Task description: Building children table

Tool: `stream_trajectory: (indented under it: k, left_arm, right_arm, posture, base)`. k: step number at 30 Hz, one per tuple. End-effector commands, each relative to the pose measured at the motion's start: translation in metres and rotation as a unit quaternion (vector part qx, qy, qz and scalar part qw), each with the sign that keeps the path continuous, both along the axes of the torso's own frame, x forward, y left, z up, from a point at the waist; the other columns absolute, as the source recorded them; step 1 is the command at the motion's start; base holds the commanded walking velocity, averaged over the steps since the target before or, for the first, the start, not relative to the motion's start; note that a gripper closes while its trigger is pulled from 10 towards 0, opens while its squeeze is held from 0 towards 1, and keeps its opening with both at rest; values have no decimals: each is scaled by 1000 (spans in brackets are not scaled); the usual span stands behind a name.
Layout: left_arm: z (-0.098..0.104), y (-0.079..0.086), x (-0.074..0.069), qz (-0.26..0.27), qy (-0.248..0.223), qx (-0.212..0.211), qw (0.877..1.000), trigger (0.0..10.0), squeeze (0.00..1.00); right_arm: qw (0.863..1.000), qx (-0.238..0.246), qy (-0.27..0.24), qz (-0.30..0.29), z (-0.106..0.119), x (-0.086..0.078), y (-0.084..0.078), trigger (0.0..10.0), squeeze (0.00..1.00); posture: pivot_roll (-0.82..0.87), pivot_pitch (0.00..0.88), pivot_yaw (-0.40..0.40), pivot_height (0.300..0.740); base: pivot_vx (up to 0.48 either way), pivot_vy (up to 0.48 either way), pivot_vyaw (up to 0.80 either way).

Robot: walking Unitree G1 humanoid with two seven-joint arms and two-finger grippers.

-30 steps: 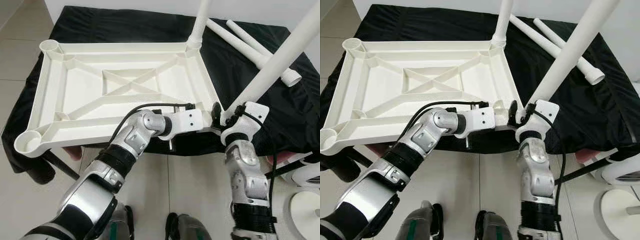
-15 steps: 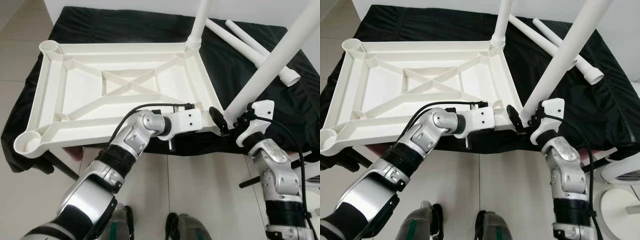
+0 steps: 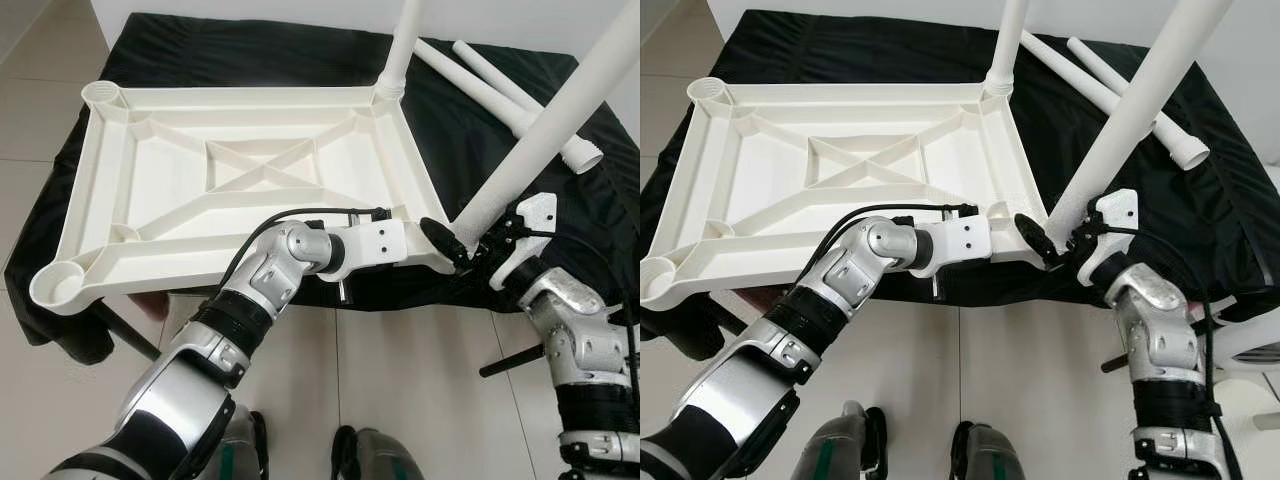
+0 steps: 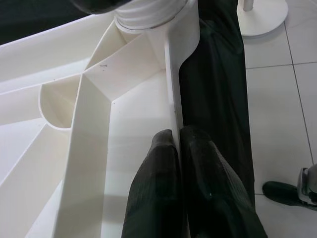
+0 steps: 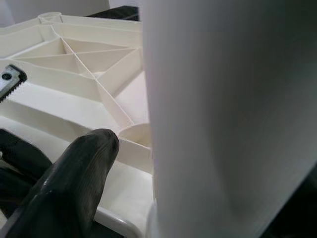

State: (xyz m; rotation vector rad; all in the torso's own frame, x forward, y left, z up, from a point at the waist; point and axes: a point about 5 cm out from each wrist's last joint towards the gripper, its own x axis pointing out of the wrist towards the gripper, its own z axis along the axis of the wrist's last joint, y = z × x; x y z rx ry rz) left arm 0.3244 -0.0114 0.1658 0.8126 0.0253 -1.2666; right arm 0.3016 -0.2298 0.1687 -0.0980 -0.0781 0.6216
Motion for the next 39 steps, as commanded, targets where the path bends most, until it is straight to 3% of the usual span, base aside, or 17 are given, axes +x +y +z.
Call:
stream_trajectory:
  k: [1,5,6,8,9,23,24,31,33,37,38,39]
  left_arm:
    - [19,-11,-2,7,-57,-44,997,10000,0]
    - [19,-11,-1,6,-57,-43,997,10000,0]
    - [19,-11,-2,6,-57,-43,997,10000,0]
    - [18,-11,-2,5,-57,-43,997,10000,0]
    - [18,-12,-2,5,-56,-43,997,10000,0]
    - [18,-12,-2,7,-56,-45,997,10000,0]
    - [18,-12,-2,7,-57,-46,997,10000,0]
    - [18,-12,-2,7,-56,-46,997,10000,0]
    - [17,-11,-3,7,-56,-46,997,10000,0]
    - [17,-12,-3,7,-56,-46,997,10000,0]
    - [18,-12,-3,8,-57,-47,997,10000,0]
    - [18,-12,-3,8,-57,-47,997,10000,0]
  right_arm:
    - [1000,-6,-1,1,0,0,-10,10000,0]
    - [1000,-16,0,8,2,1,-13,10000,0]
    - [1000,-21,-2,10,3,1,-14,3412,0]
    - [1000,-25,-4,12,4,2,-15,3412,0]
    - [1000,-22,-5,15,5,3,-15,0,0]
    - [1000,-11,5,22,0,-3,-10,0,0]
    - [1000,-5,8,15,-1,-4,-8,10000,0]
    - [1000,18,2,-21,1,-5,1,10000,0]
    - [997,34,-7,-69,2,-5,11,10000,0]
    - [996,34,-9,-80,2,-5,13,10000,0]
    - [990,60,-10,-129,0,-4,25,10000,0]
    - [990,60,-10,-129,0,-4,25,10000,0]
  posture:
    - [5,103,-45,740]
    - [5,103,-44,740]
    - [5,106,-42,740]
    - [5,106,-43,740]
    - [4,108,-43,740]
    - [-2,112,-54,740]
    - [-3,112,-53,740]
    - [-2,114,-54,740]
    - [-3,115,-56,740]
    - [-3,115,-56,740]
    - [1,115,-59,740]
    - [1,115,-59,740]
  base:
    - [0,0,0]
    - [0,0,0]
    - [0,0,0]
    - [0,0,0]
    - [0,0,0]
    - [0,0,0]
    - [0,0,0]
    - [0,0,0]
    - [0,0,0]
    - [0,0,0]
    - [0,0,0]
    - [0,0,0]
